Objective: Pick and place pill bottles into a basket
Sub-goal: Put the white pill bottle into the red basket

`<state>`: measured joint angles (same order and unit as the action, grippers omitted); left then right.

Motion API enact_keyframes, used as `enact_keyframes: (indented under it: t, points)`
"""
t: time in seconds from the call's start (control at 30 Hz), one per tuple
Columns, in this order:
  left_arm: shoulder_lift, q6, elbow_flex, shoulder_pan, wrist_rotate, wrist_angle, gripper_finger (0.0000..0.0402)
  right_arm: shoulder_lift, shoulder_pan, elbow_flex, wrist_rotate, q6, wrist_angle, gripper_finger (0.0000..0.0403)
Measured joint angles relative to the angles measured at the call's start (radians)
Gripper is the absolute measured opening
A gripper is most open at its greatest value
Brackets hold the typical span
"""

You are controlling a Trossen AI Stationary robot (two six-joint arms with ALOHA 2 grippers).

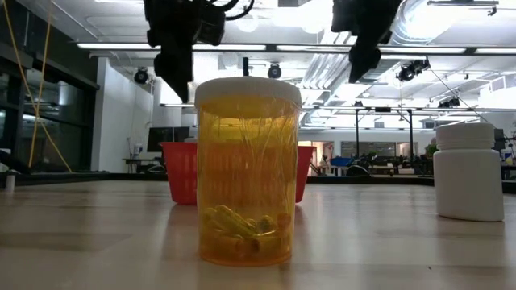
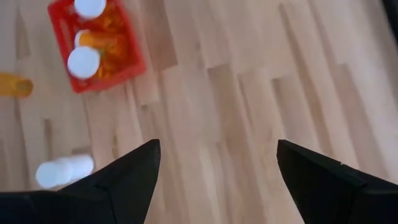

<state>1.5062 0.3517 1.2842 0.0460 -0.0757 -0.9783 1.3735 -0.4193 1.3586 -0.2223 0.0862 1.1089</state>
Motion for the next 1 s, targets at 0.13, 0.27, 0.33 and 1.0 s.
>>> enact_keyframes:
  t: [0.13,0.27,0.33,1.0]
  points:
    - [-0.019,-0.011,0.000,0.000,0.000,-0.051,0.0325,0.000,0.045,0.000,0.004,-0.043,0.027,0.0312]
    - [-0.037,-0.040,-0.001,0.000,-0.001,-0.087,0.0325,0.000,0.103,0.000,0.005,-0.095,0.041,0.0312]
    - [-0.043,-0.056,-0.001,0.000,-0.001,-0.101,0.0325,0.000,0.131,0.000,0.008,-0.130,0.040,0.0312]
    - [-0.177,-0.148,-0.201,0.000,-0.081,-0.114,0.0325,0.108,0.367,0.000,0.148,-0.483,-0.020,0.0312]
